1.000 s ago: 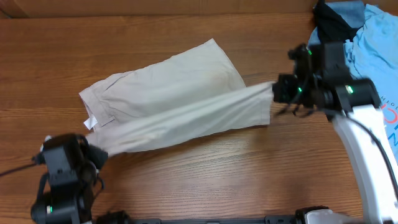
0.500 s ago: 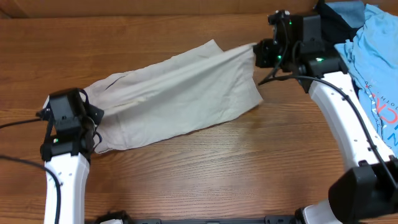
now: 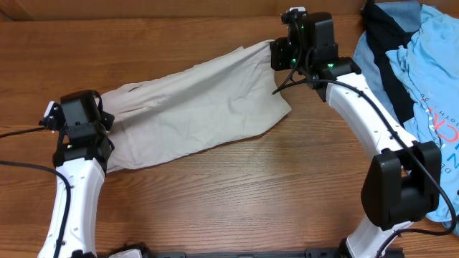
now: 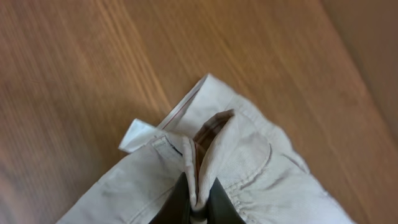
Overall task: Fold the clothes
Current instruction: 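Hold the folded shorts with both grippers and release the right gripper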
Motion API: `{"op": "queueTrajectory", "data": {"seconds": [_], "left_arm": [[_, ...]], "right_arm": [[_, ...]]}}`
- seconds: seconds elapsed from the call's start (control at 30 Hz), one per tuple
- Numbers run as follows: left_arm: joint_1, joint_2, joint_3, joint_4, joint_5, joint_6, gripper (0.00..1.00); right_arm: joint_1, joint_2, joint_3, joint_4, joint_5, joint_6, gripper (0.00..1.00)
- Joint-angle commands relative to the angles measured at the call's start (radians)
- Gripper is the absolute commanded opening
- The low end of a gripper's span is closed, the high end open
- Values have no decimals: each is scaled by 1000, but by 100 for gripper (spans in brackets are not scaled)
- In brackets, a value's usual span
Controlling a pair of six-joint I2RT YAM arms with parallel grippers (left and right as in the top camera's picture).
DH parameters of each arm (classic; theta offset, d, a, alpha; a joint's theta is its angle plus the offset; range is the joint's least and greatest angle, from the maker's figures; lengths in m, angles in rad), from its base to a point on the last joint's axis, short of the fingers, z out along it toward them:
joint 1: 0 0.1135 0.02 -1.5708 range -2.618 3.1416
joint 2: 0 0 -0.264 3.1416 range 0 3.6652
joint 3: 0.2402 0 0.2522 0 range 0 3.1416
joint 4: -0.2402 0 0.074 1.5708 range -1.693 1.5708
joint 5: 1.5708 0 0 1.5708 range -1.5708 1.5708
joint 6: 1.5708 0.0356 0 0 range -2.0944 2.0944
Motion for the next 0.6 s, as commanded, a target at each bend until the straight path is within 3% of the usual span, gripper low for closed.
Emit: {"op": "queueTrajectory", "data": {"seconds": [0.0,0.57], "left_arm": [[9,45,22,50,-97,-14,6],[9,172,22,211,-152,-3,10]], "right_arm": [[-7,20,35,56,65,4,4],[45,179,35,301,65,3,4]]}}
